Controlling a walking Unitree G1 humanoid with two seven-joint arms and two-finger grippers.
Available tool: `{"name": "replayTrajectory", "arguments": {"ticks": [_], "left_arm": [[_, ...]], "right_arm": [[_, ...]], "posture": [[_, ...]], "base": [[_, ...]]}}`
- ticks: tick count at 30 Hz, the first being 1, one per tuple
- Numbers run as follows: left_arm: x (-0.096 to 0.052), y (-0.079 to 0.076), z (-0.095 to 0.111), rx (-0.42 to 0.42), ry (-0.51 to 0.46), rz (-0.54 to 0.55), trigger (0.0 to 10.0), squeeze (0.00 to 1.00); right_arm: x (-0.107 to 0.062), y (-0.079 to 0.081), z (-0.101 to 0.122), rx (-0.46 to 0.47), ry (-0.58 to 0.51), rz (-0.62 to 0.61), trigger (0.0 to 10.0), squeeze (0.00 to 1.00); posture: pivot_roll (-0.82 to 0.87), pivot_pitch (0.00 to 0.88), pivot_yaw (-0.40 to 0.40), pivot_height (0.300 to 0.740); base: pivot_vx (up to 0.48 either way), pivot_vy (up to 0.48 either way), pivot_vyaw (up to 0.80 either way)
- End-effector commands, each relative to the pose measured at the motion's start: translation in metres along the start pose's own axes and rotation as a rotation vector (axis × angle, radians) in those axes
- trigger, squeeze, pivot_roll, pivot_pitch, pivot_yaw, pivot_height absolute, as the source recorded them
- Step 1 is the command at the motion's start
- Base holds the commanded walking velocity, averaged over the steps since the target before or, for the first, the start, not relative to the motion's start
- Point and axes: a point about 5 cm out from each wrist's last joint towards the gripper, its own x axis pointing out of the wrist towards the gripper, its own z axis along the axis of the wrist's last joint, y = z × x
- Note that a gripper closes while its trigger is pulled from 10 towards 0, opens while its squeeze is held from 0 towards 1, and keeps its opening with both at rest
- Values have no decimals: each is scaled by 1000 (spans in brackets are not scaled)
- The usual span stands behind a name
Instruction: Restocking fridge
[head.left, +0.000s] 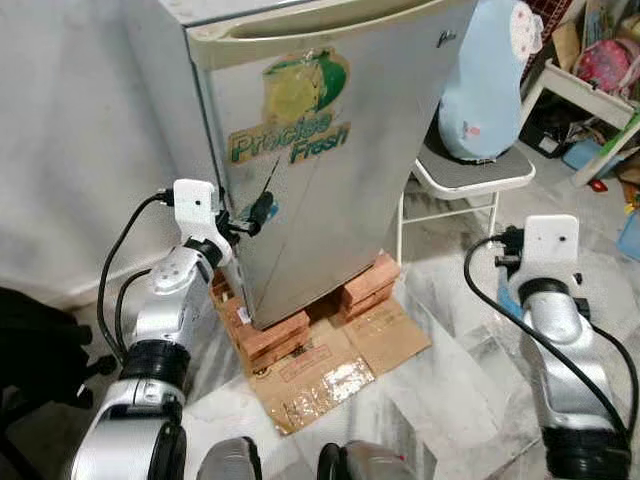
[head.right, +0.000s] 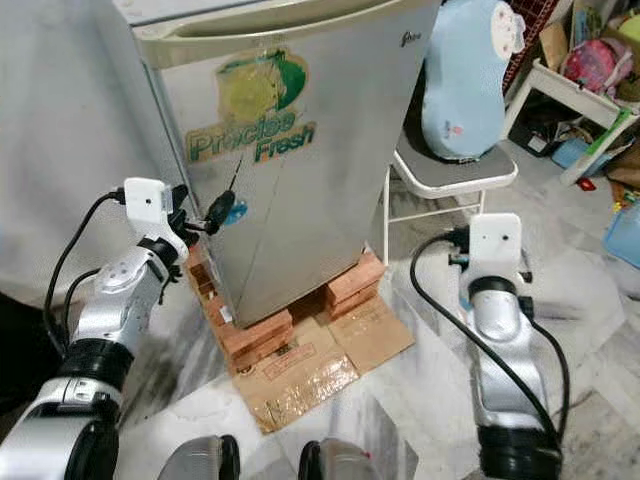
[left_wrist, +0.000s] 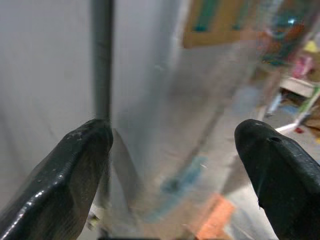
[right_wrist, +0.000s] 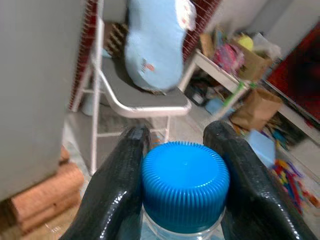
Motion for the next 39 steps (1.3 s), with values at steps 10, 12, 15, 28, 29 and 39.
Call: {"name": "replayTrajectory", "arguments": {"ticks": [10, 12, 15, 28, 29, 39], "left_arm": [[23, 3, 11, 50, 11, 53, 10000, 0], [24, -2, 10, 46, 18, 24, 10000, 0], [29, -32, 2, 59, 57, -176, 10000, 0], [3, -151, -7, -4, 61, -870, 10000, 0], [-4, -166, -3, -8, 39, -920, 10000, 0], [-15, -179, 2, -31, -8, -954, 10000, 0]], "right_arm": [[-15, -22, 6, -36, -3, -19, 10000, 0], [-15, -21, 7, -30, -3, -15, 10000, 0], [-17, -16, 9, -15, -9, 9, 10000, 0], [-14, -23, 2, -48, 29, -75, 10000, 0], [-15, -27, -3, -62, 58, -107, 10000, 0], [-15, -28, -9, -65, 89, -169, 10000, 0]], "posture": [[-196, 215, -82, 740], [-196, 215, -82, 740], [-189, 214, -84, 740], [-156, 195, -63, 740], [-148, 189, -58, 740], [-132, 168, -40, 740]], "base": [[0, 0, 0], [0, 0, 0], [0, 0, 0], [0, 0, 0], [0, 0, -800], [0, 0, -480]]}}
